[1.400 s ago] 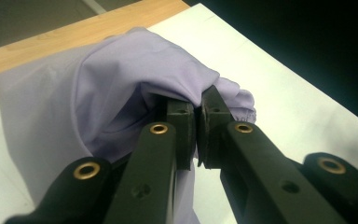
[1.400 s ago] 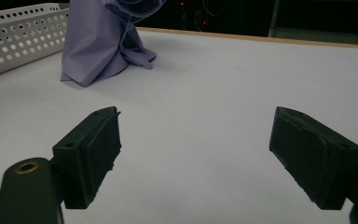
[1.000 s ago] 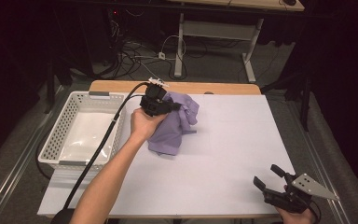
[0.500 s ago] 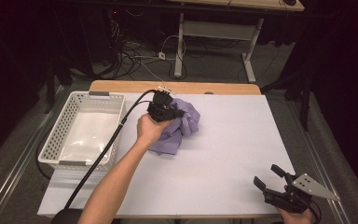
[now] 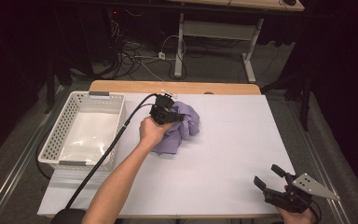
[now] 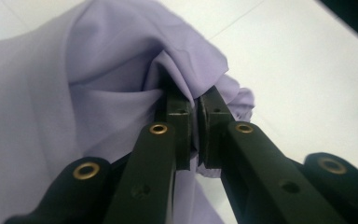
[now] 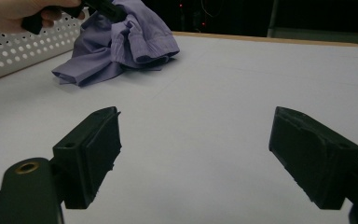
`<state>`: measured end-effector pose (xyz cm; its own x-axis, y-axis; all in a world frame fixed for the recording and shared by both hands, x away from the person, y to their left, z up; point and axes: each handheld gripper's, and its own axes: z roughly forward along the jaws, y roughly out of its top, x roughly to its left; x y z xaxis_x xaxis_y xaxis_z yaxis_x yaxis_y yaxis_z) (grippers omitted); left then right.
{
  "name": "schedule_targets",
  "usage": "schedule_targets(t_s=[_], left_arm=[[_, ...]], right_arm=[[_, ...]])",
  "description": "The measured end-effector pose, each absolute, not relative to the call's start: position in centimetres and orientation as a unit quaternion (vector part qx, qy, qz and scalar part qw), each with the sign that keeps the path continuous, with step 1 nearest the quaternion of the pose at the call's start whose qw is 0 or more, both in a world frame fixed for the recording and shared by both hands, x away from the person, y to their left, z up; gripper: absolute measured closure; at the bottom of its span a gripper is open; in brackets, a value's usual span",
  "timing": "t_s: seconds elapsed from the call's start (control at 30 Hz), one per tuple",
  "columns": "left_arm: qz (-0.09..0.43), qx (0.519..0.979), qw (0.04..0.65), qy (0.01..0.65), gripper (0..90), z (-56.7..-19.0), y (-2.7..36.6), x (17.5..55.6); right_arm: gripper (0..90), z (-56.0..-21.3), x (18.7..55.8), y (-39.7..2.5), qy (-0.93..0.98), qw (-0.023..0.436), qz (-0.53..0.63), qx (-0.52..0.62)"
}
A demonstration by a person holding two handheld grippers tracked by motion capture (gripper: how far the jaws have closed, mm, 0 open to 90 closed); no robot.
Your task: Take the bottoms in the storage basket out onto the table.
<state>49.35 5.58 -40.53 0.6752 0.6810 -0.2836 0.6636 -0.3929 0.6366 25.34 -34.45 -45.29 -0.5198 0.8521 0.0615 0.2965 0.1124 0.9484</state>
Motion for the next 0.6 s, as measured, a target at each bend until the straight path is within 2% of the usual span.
schedule_targets(t_s=[0.23,0.33,0.5,0.53,0.57,0.6], left_arm=[[0.028,0.853,0.304,0.423,81.6,-43.6,4.8,50.5],[0.026,0.852,0.305,0.424,80.4,-43.8,4.9,50.7],[0.047,0.853,0.305,0.42,62.5,-42.5,5.3,50.6],[0.053,0.853,0.305,0.42,62.5,-42.1,5.4,50.5],[0.06,0.852,0.309,0.419,52.1,-41.7,5.5,50.4],[0.07,0.851,0.317,0.414,48.3,-40.8,5.9,50.1]], right_arm=[[17.3,-45.3,25.3,-34.4,0.698,0.268,0.522,0.41],[17.3,-45.3,25.3,-34.4,0.696,0.267,0.523,0.412],[17.3,-45.3,25.4,-34.5,0.697,0.266,0.525,0.411],[17.3,-45.3,25.4,-34.4,0.697,0.265,0.524,0.411],[17.3,-45.3,25.5,-34.4,0.698,0.265,0.523,0.411],[17.3,-45.3,25.4,-34.4,0.698,0.266,0.524,0.411]])
